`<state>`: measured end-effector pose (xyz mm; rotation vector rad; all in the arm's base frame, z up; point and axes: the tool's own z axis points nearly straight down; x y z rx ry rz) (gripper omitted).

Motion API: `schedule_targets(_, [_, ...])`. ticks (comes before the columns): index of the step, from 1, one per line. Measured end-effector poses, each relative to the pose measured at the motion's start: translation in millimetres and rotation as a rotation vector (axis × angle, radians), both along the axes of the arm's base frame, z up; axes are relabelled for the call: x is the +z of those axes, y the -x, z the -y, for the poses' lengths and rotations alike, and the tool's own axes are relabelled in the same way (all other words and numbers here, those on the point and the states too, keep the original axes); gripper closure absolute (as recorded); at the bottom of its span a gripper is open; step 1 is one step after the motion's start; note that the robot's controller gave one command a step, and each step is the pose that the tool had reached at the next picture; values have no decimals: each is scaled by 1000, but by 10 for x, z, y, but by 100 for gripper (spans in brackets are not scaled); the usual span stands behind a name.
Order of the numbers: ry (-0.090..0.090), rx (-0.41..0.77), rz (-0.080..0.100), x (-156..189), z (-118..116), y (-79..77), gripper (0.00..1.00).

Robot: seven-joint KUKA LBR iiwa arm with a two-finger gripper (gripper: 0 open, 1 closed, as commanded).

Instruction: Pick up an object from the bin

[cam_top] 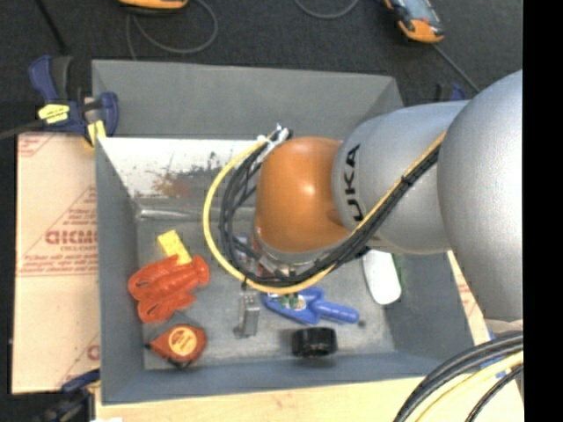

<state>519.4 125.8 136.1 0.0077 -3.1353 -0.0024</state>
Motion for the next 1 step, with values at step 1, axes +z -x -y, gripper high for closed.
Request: schedule_targets(1, [-1, -4, 8, 45, 5, -19, 0])
